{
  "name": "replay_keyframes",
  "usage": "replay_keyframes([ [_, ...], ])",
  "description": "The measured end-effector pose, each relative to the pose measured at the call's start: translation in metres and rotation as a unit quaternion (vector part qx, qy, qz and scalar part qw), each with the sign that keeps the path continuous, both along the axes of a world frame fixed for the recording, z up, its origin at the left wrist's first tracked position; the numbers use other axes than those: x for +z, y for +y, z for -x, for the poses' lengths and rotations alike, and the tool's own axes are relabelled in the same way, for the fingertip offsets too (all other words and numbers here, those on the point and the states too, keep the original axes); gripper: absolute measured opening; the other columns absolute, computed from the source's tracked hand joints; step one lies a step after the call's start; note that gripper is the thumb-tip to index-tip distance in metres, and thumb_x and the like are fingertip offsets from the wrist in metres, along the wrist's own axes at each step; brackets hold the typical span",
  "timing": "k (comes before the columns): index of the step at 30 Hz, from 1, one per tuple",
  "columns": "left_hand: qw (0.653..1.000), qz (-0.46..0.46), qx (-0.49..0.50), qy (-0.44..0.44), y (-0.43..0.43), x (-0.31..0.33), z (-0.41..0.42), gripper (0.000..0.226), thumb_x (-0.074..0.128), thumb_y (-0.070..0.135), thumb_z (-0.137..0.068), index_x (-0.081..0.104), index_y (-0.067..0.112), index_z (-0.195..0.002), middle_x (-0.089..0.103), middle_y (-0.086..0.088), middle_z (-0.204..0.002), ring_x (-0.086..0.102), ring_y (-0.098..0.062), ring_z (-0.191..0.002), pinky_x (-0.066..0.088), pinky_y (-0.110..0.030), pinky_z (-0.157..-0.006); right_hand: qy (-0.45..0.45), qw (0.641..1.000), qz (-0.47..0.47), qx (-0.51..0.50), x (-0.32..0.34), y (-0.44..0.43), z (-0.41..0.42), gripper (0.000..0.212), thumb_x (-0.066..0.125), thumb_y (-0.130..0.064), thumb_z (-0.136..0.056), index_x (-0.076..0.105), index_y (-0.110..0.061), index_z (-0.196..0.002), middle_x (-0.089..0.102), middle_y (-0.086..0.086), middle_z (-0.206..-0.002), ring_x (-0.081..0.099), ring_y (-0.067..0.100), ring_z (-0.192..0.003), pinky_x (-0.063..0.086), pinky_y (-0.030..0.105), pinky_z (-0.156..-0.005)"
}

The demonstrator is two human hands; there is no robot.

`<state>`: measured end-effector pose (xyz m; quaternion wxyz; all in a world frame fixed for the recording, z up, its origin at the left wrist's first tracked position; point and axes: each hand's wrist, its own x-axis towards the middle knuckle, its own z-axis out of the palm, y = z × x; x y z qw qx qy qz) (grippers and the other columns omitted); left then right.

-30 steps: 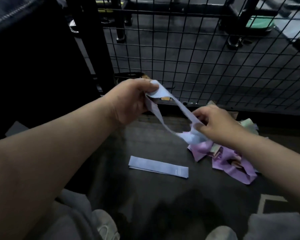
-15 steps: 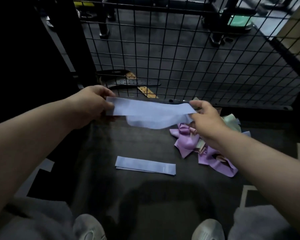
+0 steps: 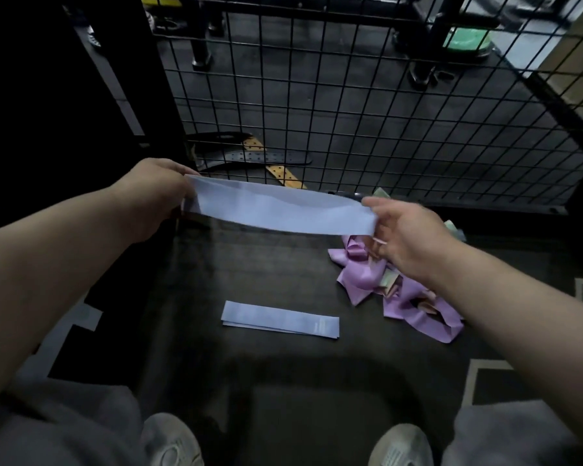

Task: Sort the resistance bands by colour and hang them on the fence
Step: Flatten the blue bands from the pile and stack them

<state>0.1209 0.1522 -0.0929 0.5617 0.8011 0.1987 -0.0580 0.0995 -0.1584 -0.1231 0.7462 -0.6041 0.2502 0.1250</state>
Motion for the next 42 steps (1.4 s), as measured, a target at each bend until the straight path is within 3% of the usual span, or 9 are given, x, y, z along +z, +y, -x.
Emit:
replay_keyframes([
  [4, 0.999, 0.048, 0.015, -0.001, 0.005, -0.005, -0.002, 0.022, 0.053, -0.015, -0.087, 0.067, 0.002, -0.086, 0.067, -0.014, -0.080, 0.067, -0.016, -0.057, 0.058, -0.026, -0.054, -0.100, 0.978, 0.180, -0.021, -0.004, -0.004, 0.002, 0.030, 0.059, -0.002, -0.095, 0.060, -0.020, -0.119, 0.065, 0.005, -0.103, 0.066, 0.018, -0.085, 0.061, 0.033, -0.066],
  [7, 0.993, 0.119, 0.014, 0.022, 0.004, -0.006, -0.002, 0.012, 0.058, -0.005, -0.093, 0.067, 0.003, -0.093, 0.069, -0.013, -0.088, 0.069, -0.017, -0.067, 0.060, -0.026, -0.059, -0.085, 0.980, 0.178, -0.036, -0.005, -0.014, 0.003, 0.024, 0.062, -0.010, -0.096, 0.060, -0.020, -0.117, 0.069, 0.005, -0.108, 0.066, 0.019, -0.081, 0.058, 0.041, -0.075],
  [12, 0.966, 0.240, -0.019, 0.099, 0.008, 0.002, -0.001, 0.011, 0.057, 0.008, -0.097, 0.066, 0.014, -0.095, 0.070, -0.002, -0.081, 0.069, -0.017, -0.066, 0.059, -0.029, -0.071, -0.065, 0.980, 0.175, -0.070, -0.015, -0.017, -0.003, 0.027, 0.058, -0.010, -0.098, 0.061, -0.014, -0.124, 0.064, 0.001, -0.100, 0.059, 0.013, -0.072, 0.056, 0.021, -0.051],
  [17, 0.952, 0.283, -0.001, 0.118, 0.008, 0.009, 0.000, 0.006, 0.059, 0.009, -0.095, 0.065, 0.010, -0.093, 0.066, -0.007, -0.081, 0.066, -0.018, -0.063, 0.058, -0.027, -0.057, -0.065, 0.986, 0.146, -0.056, -0.018, -0.007, -0.007, 0.022, 0.062, -0.012, -0.096, 0.065, -0.018, -0.116, 0.065, 0.011, -0.119, 0.062, 0.018, -0.077, 0.057, 0.020, -0.052],
  [23, 0.938, 0.322, -0.016, 0.127, -0.024, 0.015, 0.004, 0.002, 0.062, 0.003, -0.091, 0.060, 0.004, -0.090, 0.056, -0.008, -0.079, 0.065, -0.015, -0.056, 0.062, -0.032, -0.063, -0.161, 0.927, 0.303, 0.152, -0.005, 0.025, 0.005, 0.052, 0.073, -0.011, -0.086, 0.053, -0.011, -0.134, 0.059, 0.003, -0.131, 0.057, 0.016, -0.117, 0.047, 0.032, -0.100],
  [28, 0.922, 0.343, -0.114, 0.137, -0.070, 0.013, 0.017, 0.006, 0.060, 0.001, -0.092, 0.064, 0.005, -0.090, 0.063, -0.015, -0.099, 0.066, -0.023, -0.084, 0.062, -0.031, -0.072, -0.200, 0.891, 0.199, 0.356, 0.003, 0.069, 0.033, 0.071, 0.083, -0.027, -0.077, 0.044, -0.026, -0.136, 0.065, -0.010, -0.125, 0.061, 0.005, -0.117, 0.050, 0.030, -0.097],
  [33, 0.936, 0.264, -0.215, 0.093, -0.076, 0.014, 0.024, 0.023, 0.053, 0.002, -0.087, 0.073, 0.005, -0.098, 0.066, -0.010, -0.092, 0.057, -0.018, -0.079, 0.045, -0.027, -0.070, -0.207, 0.947, 0.156, 0.189, 0.009, 0.071, 0.031, 0.010, 0.056, -0.009, -0.099, 0.061, -0.017, -0.103, 0.076, -0.001, -0.084, 0.073, 0.014, -0.077, 0.059, 0.029, -0.070],
  [37, 0.968, 0.191, -0.158, -0.028, -0.078, 0.010, 0.018, 0.046, 0.039, -0.021, -0.073, 0.071, 0.006, -0.090, 0.069, -0.008, -0.088, 0.062, -0.020, -0.080, 0.044, -0.025, -0.064, -0.137, 0.970, 0.086, 0.181, 0.018, 0.064, 0.025, 0.011, 0.054, -0.013, -0.100, 0.064, -0.016, -0.095, 0.068, 0.005, -0.074, 0.066, 0.017, -0.065, 0.053, 0.030, -0.065],
  [42, 0.932, 0.236, -0.275, 0.000, -0.071, -0.005, 0.017, 0.048, 0.057, -0.004, -0.065, 0.067, -0.001, -0.112, 0.068, -0.019, -0.117, 0.064, -0.028, -0.110, 0.046, -0.037, -0.101, -0.097, 0.979, -0.035, 0.174, 0.032, 0.055, 0.023, 0.014, 0.056, -0.008, -0.096, 0.063, -0.014, -0.086, 0.065, 0.006, -0.071, 0.061, 0.018, -0.061, 0.048, 0.029, -0.063],
])
